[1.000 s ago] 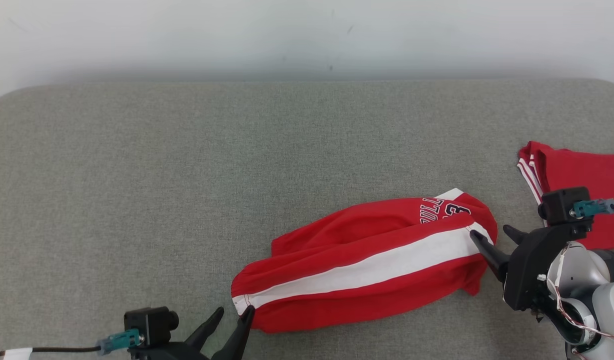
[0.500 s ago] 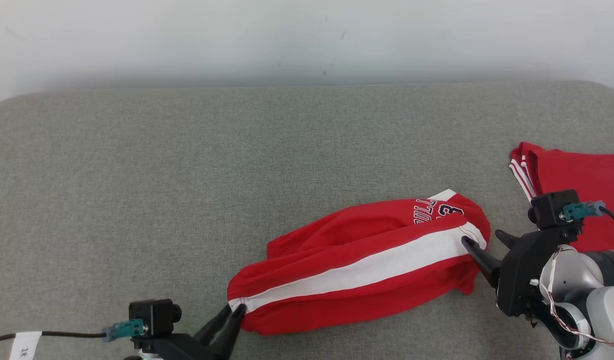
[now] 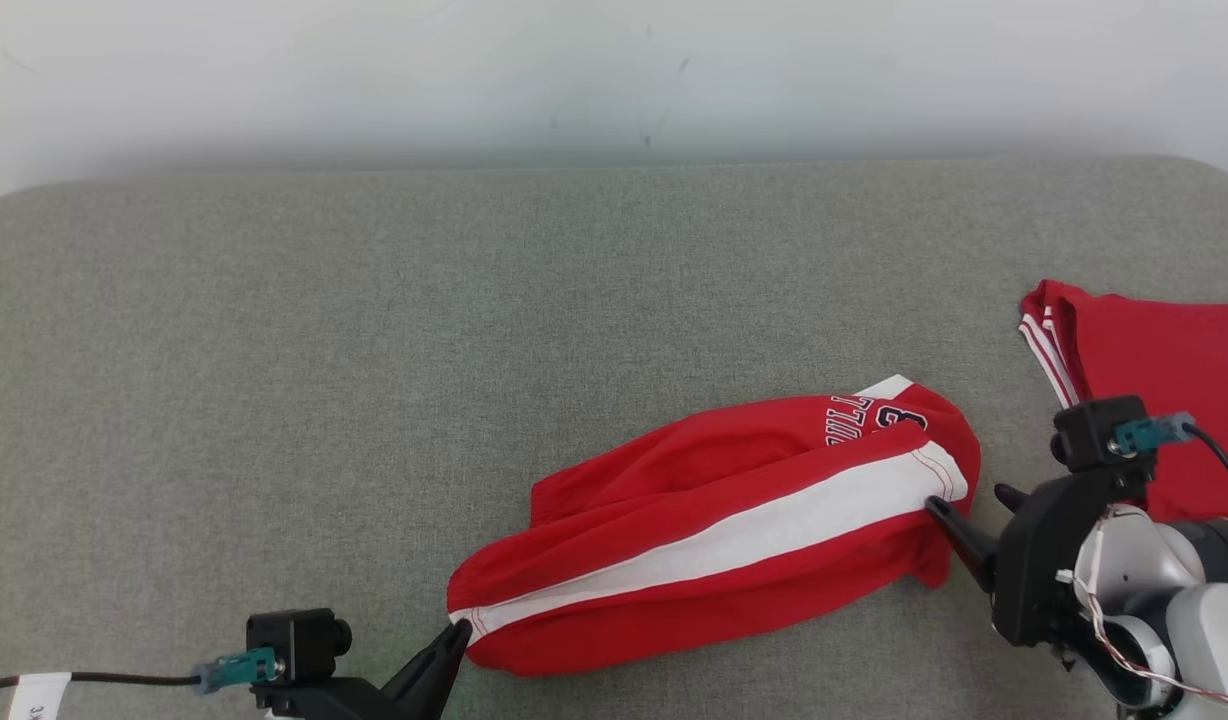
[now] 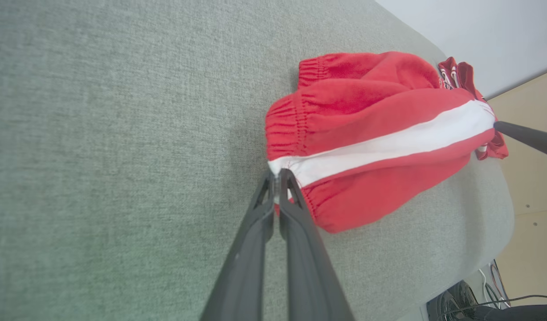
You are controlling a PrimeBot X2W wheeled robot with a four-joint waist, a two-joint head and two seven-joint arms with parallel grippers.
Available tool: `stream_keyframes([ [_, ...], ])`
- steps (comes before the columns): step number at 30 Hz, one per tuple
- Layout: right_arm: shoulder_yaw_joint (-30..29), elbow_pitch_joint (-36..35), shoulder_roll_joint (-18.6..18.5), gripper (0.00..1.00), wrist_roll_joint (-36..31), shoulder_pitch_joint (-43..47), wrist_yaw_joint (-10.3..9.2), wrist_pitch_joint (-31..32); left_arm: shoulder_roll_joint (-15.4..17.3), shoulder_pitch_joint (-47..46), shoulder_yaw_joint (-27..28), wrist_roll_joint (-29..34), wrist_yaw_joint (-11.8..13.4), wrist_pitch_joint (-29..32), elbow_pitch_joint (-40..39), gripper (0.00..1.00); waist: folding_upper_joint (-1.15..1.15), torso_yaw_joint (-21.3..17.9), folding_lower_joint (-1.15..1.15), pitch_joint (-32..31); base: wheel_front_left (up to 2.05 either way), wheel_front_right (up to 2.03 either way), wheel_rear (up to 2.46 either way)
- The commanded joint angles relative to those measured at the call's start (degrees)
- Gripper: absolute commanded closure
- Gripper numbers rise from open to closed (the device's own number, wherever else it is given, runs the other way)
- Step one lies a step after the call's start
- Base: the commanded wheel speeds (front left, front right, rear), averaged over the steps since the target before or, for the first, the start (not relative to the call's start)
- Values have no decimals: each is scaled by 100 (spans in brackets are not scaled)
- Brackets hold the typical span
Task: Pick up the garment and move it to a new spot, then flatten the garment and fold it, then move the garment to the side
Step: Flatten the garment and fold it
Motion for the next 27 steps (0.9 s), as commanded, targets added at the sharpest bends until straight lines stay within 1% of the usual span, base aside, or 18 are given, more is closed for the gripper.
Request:
stream_keyframes([
  [1,21,27,61,0,-66,-127,-11,-27,14,-17,10,-14,-14,-21,-4,100,0,9,0,28,0,0,0],
  [3,45,86,78,0,-98,-200,-11,-36,-3,-47,-6,-5,-6,-24,-8,100,0,13,0,54,0,0,0],
  [4,57,108,79,3,-123,-240,-11,-44,-18,-71,-17,1,1,-23,-15,100,0,16,0,73,0,0,0],
  [6,118,174,99,18,-148,-340,-11,-59,-35,-110,-31,9,5,-20,-20,100,0,22,0,96,0,0,0],
  [7,156,212,106,19,-150,-391,-11,-60,-39,-118,-36,12,9,-19,-21,100,0,24,0,107,0,0,0],
  [9,201,301,96,38,-156,-467,-11,-45,-50,-116,-51,14,9,-15,-17,100,0,28,0,126,0,0,0],
  [10,201,301,96,38,-156,-467,-11,-45,-50,-116,-51,14,9,-15,-17,100,0,28,0,126,0,0,0],
  [11,231,338,90,51,-155,-499,-11,-40,-57,-130,-59,12,8,-14,-11,100,0,31,0,132,0,0,0],
  [12,249,382,94,57,-154,-537,-11,-51,-58,-148,-62,9,5,-13,-7,100,0,35,0,138,0,0,0],
  [13,266,417,98,66,-146,-567,-11,-61,-60,-162,-65,3,0,-14,3,100,0,40,0,141,0,0,0],
  [14,277,447,102,71,-139,-581,-11,-72,-66,-169,-70,-5,-6,-18,12,100,0,43,0,143,0,0,0],
  [15,280,475,102,70,-135,-583,-11,-86,-73,-172,-76,-13,-10,-22,19,100,0,47,0,143,0,0,0],
  [18,217,517,83,60,-216,-618,-11,-151,-76,-173,-81,-35,-15,-30,37,100,0,56,0,138,0,0,0],
  [22,137,559,100,58,-295,-606,-11,-156,-57,-155,-69,-52,-7,-38,47,100,0,45,0,128,0,0,0],
  [24,115,576,120,67,-308,-588,-11,-117,-49,-142,-67,-45,9,-36,46,100,0,37,0,120,0,0,0],
  [25,113,577,131,77,-318,-581,-11,-109,-48,-132,-69,-48,15,-36,39,100,0,32,0,115,0,0,0],
  [26,118,580,142,80,-311,-573,-11,-98,-46,-122,-72,-53,19,-36,31,100,0,27,0,111,0,0,0],
  [27,132,575,150,88,-298,-566,-11,-85,-43,-115,-75,-58,21,-36,23,100,0,23,0,110,0,0,0],
])
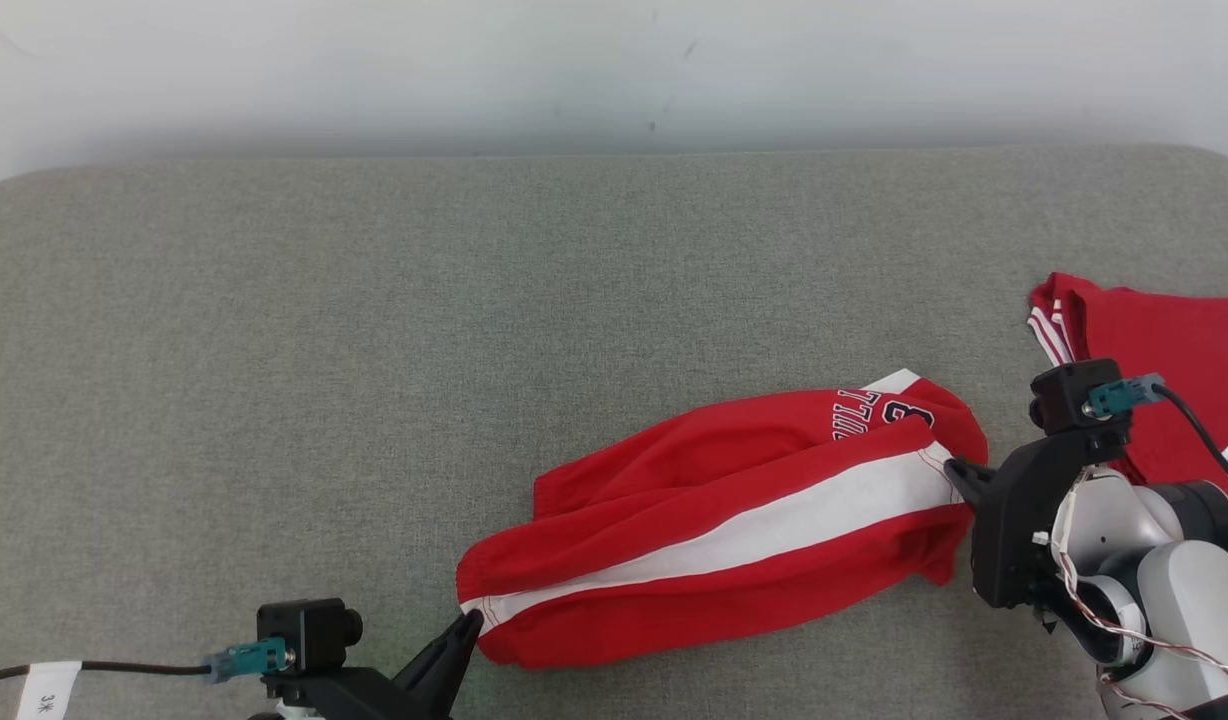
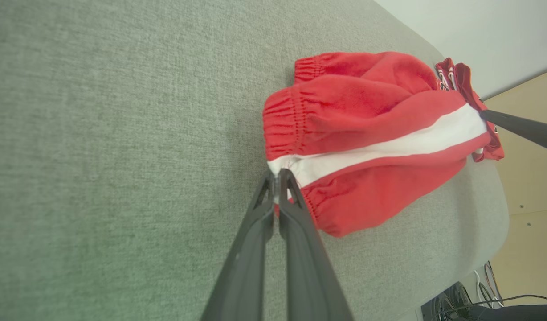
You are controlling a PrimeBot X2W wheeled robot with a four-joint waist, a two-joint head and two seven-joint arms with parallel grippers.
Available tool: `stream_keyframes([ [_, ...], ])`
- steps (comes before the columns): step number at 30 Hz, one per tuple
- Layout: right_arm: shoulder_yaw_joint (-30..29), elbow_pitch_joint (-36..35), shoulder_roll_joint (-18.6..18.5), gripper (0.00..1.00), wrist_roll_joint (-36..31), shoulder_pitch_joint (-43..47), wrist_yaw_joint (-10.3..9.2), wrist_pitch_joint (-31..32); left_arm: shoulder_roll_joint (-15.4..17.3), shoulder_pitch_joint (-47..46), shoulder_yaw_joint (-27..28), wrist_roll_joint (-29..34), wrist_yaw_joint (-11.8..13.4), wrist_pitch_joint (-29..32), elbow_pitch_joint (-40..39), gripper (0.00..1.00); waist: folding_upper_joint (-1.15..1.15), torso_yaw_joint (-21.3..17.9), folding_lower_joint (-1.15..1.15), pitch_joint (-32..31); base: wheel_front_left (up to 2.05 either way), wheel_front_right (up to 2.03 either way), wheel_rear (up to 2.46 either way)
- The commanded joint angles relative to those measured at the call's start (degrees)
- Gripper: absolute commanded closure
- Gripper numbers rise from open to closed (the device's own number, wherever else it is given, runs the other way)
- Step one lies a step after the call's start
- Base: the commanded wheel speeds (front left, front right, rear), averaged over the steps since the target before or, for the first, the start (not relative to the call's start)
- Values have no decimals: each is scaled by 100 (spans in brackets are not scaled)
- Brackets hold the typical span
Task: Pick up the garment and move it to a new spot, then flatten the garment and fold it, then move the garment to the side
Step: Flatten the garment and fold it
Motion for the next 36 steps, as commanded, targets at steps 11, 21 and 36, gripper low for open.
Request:
stream_keyframes([
  [11,-270,-105,20,0,-155,124,-11,23,38,-5,-2,-39,31,-24,-19,100,0,8,0,17,0,0,0],
  [21,-46,-91,151,57,-22,84,-11,125,63,-36,-27,-44,42,-6,-42,100,0,15,0,74,0,0,0],
  [36,222,-299,49,100,54,105,-11,80,65,6,-32,-104,68,-26,-9,100,0,8,0,16,0,0,0],
])
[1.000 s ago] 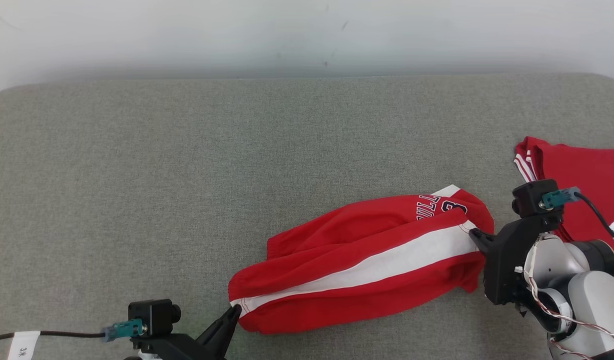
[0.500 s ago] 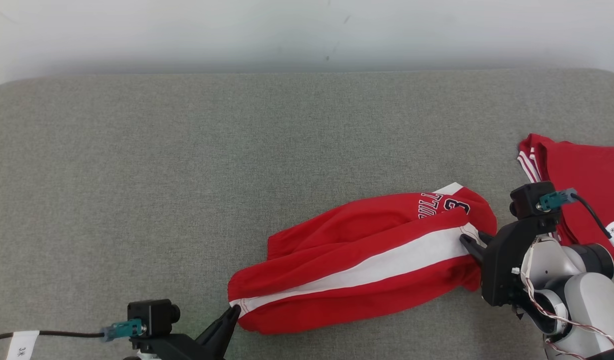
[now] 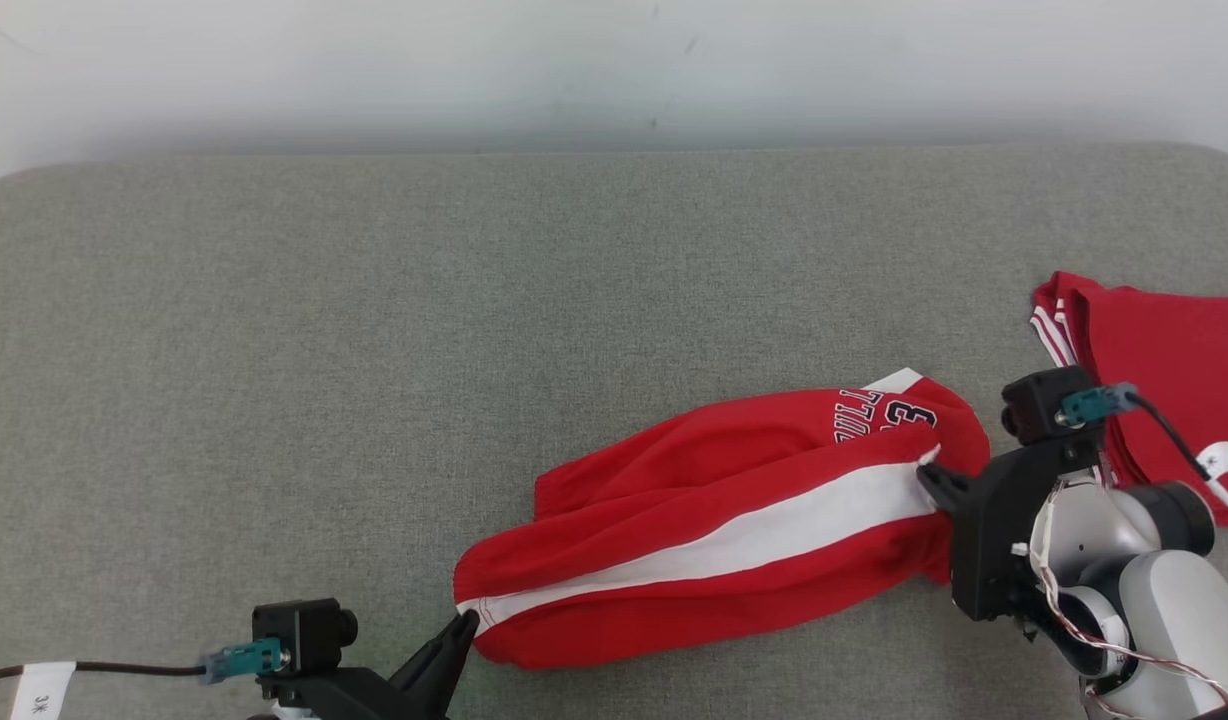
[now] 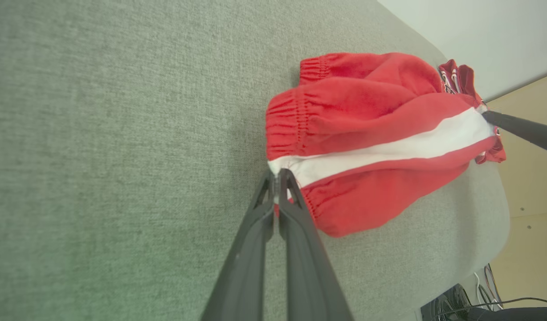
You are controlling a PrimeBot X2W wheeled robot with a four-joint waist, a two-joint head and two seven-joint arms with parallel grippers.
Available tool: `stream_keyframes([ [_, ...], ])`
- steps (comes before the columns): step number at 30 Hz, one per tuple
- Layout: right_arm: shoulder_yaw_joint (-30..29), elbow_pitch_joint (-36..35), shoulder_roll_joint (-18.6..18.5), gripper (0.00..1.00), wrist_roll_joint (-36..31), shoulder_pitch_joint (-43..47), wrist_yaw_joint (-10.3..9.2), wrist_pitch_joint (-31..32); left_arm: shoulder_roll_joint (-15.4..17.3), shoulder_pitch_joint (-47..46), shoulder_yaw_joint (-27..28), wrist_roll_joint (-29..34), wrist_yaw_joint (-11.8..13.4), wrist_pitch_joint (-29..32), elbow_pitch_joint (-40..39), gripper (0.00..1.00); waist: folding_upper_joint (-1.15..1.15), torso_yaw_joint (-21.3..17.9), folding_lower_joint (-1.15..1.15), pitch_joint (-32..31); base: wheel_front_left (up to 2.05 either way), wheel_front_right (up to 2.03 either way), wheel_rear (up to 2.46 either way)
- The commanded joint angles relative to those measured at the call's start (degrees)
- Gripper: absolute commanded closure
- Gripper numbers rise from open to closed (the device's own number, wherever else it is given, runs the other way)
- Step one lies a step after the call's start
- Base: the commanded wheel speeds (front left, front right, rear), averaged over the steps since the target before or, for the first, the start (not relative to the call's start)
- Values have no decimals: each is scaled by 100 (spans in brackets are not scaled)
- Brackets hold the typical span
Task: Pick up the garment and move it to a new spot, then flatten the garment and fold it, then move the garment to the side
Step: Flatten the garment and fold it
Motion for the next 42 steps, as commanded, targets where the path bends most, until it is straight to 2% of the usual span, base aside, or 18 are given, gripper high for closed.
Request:
stream_keyframes([
  [1,-9,-76,-27,100,12,-23,-11,-72,9,9,-4,-20,6,-27,14,100,0,5,0,-15,0,0,0],
  [11,-389,-600,-42,100,31,-216,-11,-695,-46,-280,513,-66,-10,-755,-543,100,0,18,0,-76,0,0,0],
  [17,-471,-787,122,100,303,-569,-11,-1128,-30,-660,696,-332,91,-488,-939,100,0,-97,0,284,0,0,0],
  [20,-349,-576,287,100,669,-1132,-11,-1385,-76,-1158,841,-511,194,-298,-1006,100,0,-230,0,691,0,0,0],
  [24,-284,8,547,100,1050,-2408,-11,-1751,-109,-2387,1152,-634,408,-63,-872,100,0,-420,0,1442,0,0,0],
  [27,-155,565,576,100,913,-3512,-11,-2292,-123,-3541,1380,-633,562,-3,-513,100,0,-534,0,1923,0,0,0],
  [31,-207,1261,718,100,688,-5011,-11,-3248,-227,-5106,1805,-711,741,-246,105,100,0,-641,0,2361,0,0,0],
  [34,-214,1604,813,100,542,-5800,-11,-3890,-215,-5987,1898,-576,668,-480,405,100,0,-673,0,2427,0,0,0],
  [36,-189,1669,831,100,521,-6020,-11,-4058,-216,-6260,1948,-576,620,-567,465,100,0,-686,0,2428,0,0,0],
  [42,52,1839,587,100,177,-6841,-11,-4827,-477,-7180,2319,-1018,115,-1144,478,100,0,-709,0,2396,0,0,0],
])
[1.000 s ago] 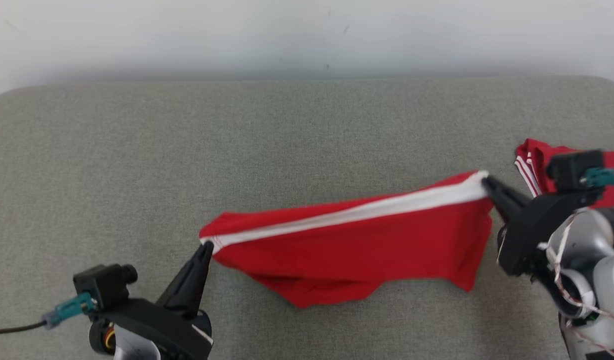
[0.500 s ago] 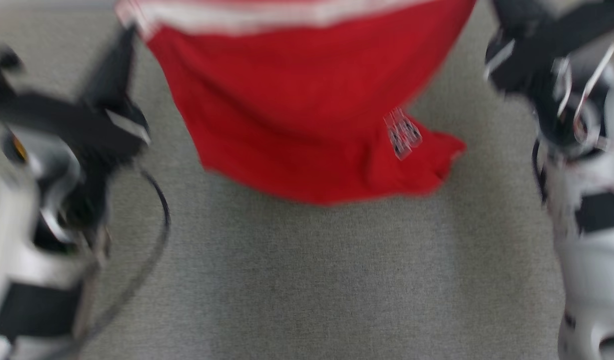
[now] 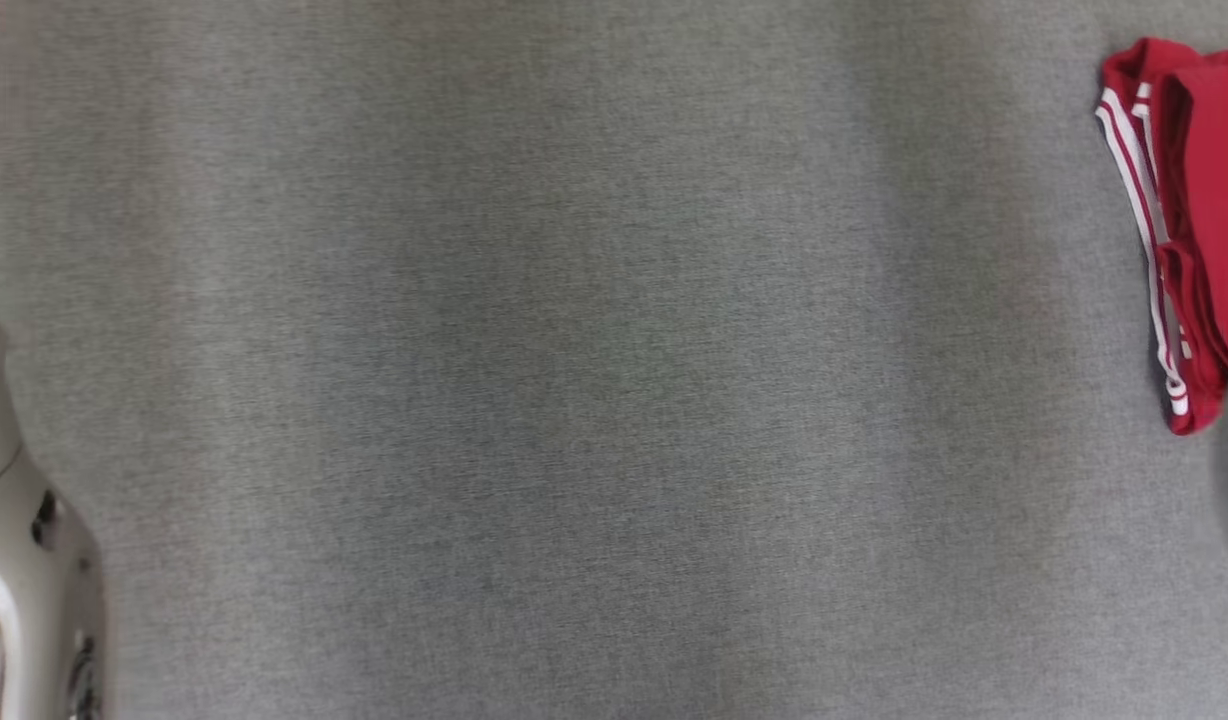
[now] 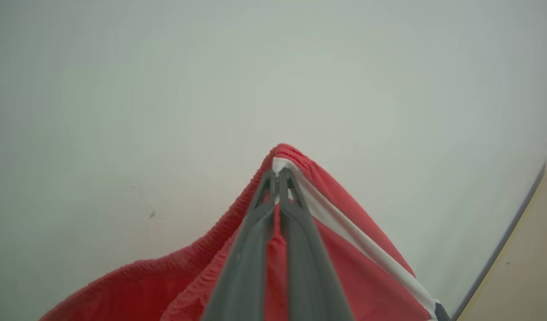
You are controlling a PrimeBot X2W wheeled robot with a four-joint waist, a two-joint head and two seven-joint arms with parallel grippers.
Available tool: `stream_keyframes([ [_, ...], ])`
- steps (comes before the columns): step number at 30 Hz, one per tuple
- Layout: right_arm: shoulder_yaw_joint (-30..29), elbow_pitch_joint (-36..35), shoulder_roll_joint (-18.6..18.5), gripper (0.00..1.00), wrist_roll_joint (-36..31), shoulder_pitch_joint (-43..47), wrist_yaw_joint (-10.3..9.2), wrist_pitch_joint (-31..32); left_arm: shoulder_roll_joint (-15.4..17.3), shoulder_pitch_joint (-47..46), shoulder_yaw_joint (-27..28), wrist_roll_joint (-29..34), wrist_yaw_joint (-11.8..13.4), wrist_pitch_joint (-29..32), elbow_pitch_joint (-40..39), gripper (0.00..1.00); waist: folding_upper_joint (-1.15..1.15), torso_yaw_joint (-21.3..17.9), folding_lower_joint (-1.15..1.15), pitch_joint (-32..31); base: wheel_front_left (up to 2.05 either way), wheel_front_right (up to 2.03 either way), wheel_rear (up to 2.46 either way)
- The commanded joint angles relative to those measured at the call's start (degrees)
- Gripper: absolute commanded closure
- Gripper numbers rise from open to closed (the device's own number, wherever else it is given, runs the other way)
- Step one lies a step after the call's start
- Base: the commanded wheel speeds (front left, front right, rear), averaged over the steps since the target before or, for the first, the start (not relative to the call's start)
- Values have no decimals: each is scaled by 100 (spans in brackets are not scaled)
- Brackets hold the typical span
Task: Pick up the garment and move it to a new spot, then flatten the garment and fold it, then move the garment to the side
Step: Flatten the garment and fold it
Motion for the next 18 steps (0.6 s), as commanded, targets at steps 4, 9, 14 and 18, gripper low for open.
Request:
stream_keyframes([
  [4,114,236,-299,100,-113,137,-11,-32,-136,250,173,-364,-257,-129,-8,100,-1,4,-1,93,0,0,0],
  [9,585,427,-609,100,100,1019,-11,341,-267,1481,-161,-321,-538,-95,77,100,-1,93,-1,15,0,0,0],
  [14,881,232,-916,100,453,2196,-11,459,-396,3145,-510,-367,-735,-335,173,100,-1,175,-1,-297,0,0,0],
  [18,748,-194,-1009,100,660,3279,-11,416,-509,4416,-556,-569,-781,-686,194,100,-1,223,-1,-787,0,0,0],
])
